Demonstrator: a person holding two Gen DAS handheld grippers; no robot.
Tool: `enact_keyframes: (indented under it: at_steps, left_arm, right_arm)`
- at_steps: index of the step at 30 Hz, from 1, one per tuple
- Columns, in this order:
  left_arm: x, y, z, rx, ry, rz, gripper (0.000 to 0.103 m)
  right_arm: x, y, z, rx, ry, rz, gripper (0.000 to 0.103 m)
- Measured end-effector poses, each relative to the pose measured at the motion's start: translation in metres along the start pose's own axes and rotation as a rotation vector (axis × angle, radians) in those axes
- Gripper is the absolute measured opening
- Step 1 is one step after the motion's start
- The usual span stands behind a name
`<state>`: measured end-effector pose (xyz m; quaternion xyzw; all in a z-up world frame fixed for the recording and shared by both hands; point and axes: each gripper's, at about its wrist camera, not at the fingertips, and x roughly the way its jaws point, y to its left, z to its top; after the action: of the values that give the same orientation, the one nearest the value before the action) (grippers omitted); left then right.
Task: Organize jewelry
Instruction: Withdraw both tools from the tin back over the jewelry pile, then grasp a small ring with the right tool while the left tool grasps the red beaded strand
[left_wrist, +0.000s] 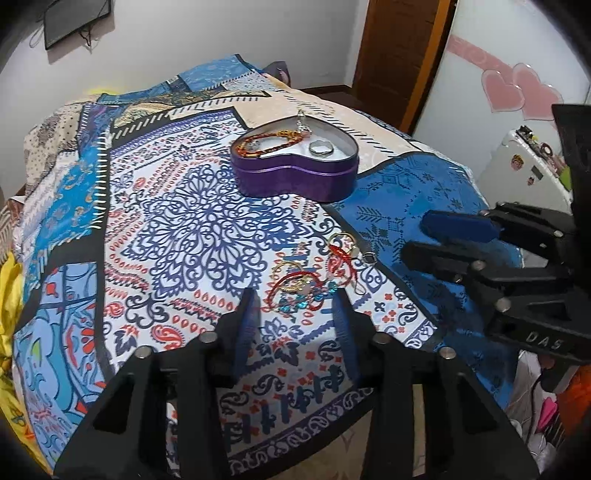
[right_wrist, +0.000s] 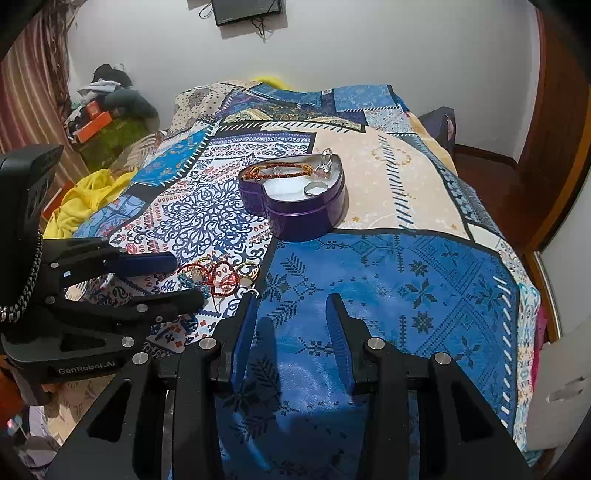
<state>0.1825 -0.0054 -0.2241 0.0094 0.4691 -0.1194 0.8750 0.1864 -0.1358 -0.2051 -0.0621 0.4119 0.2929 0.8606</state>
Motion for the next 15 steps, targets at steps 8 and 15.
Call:
enact_keyframes:
  at_steps: [8, 15]
  left_arm:
    - [-0.0009, 0.0006, -0.0013, -0.009, 0.003, -0.019, 0.014]
    - [-0.0084, 0.0059, -0.0048, -0.051, -0.009, -0.003, 0.004]
  right_arm:
    - [0.0029, 0.0024, 0.0001, -0.011, -0.004, 0.024, 0.035]
    - [0.0066, 0.0064, 0.0004, -0.037, 0.007, 0.049, 0.035]
